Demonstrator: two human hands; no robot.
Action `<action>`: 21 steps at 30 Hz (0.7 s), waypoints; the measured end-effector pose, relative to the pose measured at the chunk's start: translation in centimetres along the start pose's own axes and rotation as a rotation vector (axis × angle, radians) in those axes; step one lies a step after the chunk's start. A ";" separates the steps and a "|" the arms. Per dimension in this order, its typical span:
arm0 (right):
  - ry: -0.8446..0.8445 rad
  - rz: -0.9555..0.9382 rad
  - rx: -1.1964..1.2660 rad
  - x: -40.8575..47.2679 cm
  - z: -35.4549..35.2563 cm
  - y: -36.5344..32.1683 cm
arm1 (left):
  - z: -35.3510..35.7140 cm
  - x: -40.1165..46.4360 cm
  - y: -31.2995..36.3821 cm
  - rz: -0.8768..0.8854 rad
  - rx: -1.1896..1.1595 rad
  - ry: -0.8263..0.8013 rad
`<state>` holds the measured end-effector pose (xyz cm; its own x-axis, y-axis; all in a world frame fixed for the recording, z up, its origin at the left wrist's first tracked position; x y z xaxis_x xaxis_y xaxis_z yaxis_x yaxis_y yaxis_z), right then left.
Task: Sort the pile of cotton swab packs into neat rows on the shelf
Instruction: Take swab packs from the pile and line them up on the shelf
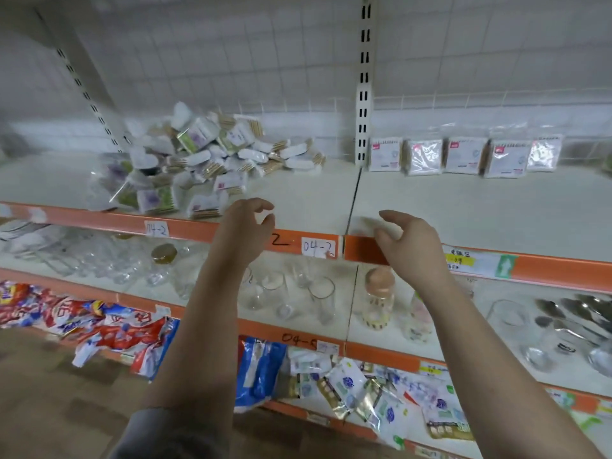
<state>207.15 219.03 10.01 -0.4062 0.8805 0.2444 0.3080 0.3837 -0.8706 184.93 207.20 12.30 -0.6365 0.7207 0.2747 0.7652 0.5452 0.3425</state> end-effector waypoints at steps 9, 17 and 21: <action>-0.029 0.001 0.030 8.2 4.9 -1.3 | 1.3 6.0 -3.0 0.020 -0.059 -0.013; -0.171 -0.021 -0.012 19.5 10.1 -2.5 | 3.4 12.3 -4.4 -0.092 -0.061 -0.001; -0.196 0.013 0.036 24.2 12.7 -2.8 | 3.7 14.6 -4.8 -0.136 -0.044 0.032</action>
<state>185.47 235.71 12.96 -0.5630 0.8130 0.1482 0.2849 0.3593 -0.8887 172.32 216.71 11.36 -0.7371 0.6272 0.2517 0.6673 0.6169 0.4173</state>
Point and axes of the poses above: each hand's wrist, its own x-axis towards the middle knuckle, its own z-axis out of the palm, y = z × x, the point moved 5 cm from there along x, towards the middle knuckle, and after that the axes turned 14 degrees about x, right-handed, at the moved point
